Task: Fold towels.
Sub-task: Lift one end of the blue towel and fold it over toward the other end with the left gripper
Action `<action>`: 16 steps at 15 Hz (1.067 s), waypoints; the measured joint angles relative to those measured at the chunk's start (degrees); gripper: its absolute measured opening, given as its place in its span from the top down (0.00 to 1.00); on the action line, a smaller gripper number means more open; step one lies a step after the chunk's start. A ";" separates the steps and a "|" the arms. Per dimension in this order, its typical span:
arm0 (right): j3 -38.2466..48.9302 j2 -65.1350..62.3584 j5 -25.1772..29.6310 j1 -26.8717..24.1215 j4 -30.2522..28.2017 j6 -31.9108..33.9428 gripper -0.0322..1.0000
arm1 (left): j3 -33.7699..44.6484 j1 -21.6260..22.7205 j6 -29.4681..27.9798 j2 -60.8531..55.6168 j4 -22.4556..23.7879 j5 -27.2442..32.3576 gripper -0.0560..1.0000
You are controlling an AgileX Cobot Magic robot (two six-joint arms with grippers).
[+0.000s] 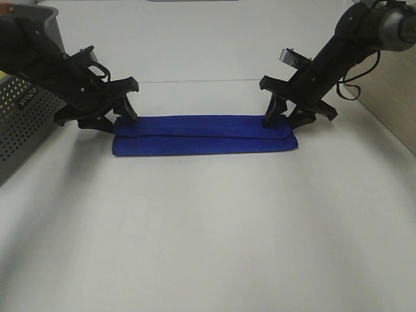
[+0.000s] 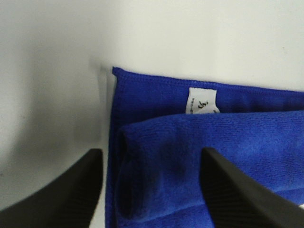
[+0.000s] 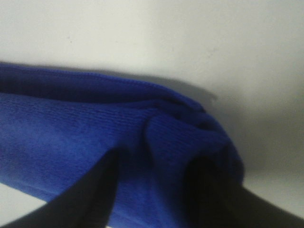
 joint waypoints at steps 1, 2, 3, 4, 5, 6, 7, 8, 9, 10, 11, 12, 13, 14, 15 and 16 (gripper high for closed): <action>-0.40 -0.11 0.97 0.00 0.52 0.00 0.31 | -0.86 0.00 0.46 0.00 0.00 1.09 0.28; -0.46 -0.46 1.60 0.06 0.52 0.00 0.23 | -1.60 0.00 0.69 -0.11 0.34 2.46 0.24; -0.46 -0.46 1.60 0.06 0.52 0.00 0.23 | -1.60 0.00 0.69 -0.11 0.34 2.46 0.24; -0.46 -0.80 2.64 0.06 -0.17 0.00 0.20 | -1.95 0.00 0.86 -0.46 1.55 3.27 0.23; -0.46 -1.38 3.27 0.00 -0.86 0.00 0.18 | -2.01 0.00 0.86 -0.97 3.09 4.18 0.22; -0.46 -2.06 3.84 0.00 -1.38 0.00 0.18 | -2.01 0.00 0.86 -1.26 3.61 4.41 0.22; -0.46 -3.38 4.01 -0.06 -1.78 0.00 0.17 | -2.01 0.00 0.52 -1.32 3.90 4.53 0.22; -0.46 -4.81 4.07 -0.06 -1.83 0.06 0.17 | -2.01 0.00 -0.11 -1.26 4.07 4.58 0.22; -0.46 -5.96 4.58 -0.06 -1.83 0.06 0.17 | -2.01 -0.06 -0.29 -1.09 3.72 4.35 0.22; -0.46 -6.70 5.56 -0.06 -2.06 0.06 0.17 | -2.01 -0.11 -0.46 -0.80 2.64 4.07 0.22; -0.46 -7.10 6.19 -0.06 -2.75 0.06 0.17 | -2.01 -0.11 -0.46 -0.17 1.43 3.95 0.22; -0.46 -7.39 6.65 -0.06 -3.61 0.11 0.17 | -2.01 -0.11 -0.40 0.63 0.63 3.90 0.22; -0.46 -7.73 6.93 -0.06 -4.58 0.46 0.17 | -2.01 -0.11 0.17 1.66 0.17 3.84 0.22; -0.46 -8.02 6.99 -0.06 -5.33 0.63 0.17 | -2.01 -0.11 0.69 2.41 0.00 3.90 0.22; -0.46 -8.14 6.99 -0.06 -5.96 0.86 0.17 | -2.06 -0.11 1.09 2.92 -0.23 3.78 0.22; -0.46 -8.14 6.93 -0.06 -5.96 0.86 0.17 | -2.29 -0.23 1.15 3.09 -0.40 3.67 0.23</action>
